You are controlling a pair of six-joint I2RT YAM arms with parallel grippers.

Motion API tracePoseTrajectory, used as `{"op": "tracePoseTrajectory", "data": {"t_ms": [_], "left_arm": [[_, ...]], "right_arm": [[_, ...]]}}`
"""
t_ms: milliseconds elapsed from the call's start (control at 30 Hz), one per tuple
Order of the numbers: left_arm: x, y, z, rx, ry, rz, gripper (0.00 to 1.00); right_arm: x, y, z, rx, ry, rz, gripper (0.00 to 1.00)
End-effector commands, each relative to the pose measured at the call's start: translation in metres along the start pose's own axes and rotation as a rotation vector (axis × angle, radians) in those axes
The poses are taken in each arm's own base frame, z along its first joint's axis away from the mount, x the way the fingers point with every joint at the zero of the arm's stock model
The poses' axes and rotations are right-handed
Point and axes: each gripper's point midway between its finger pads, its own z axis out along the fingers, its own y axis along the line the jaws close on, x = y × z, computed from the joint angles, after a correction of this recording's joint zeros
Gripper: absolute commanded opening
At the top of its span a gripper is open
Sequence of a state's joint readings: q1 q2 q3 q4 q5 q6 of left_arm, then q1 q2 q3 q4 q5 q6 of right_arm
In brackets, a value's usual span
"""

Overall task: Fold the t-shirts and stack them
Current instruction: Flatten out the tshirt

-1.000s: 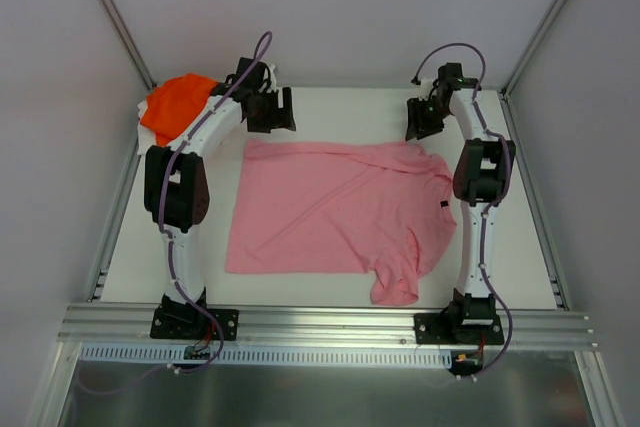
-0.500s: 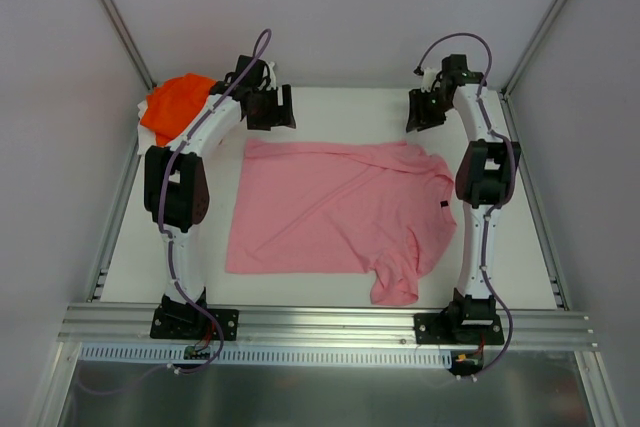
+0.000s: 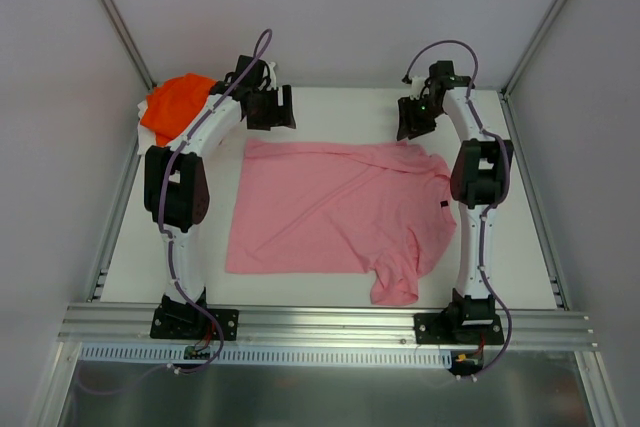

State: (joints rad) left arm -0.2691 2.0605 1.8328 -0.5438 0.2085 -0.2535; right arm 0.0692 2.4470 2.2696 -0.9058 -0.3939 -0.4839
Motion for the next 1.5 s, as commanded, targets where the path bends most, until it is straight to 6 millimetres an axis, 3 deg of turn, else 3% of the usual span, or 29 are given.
{"op": "tracePoseTrajectory", "data": {"t_ms": [0,333,1467], "left_arm": [[-0.008,-0.010,-0.006,0.024,-0.018,0.025,0.76],[-0.007,-0.009,-0.006,0.019,-0.013,0.031,0.76],[-0.009,-0.009,-0.006,0.017,-0.010,0.033,0.76]], "right_arm": [[0.002,0.000,-0.012,0.018,0.006,-0.012,0.49],[0.008,-0.010,-0.006,0.028,0.019,0.002,0.49],[0.016,-0.006,0.012,-0.018,0.047,0.021,0.47]]}}
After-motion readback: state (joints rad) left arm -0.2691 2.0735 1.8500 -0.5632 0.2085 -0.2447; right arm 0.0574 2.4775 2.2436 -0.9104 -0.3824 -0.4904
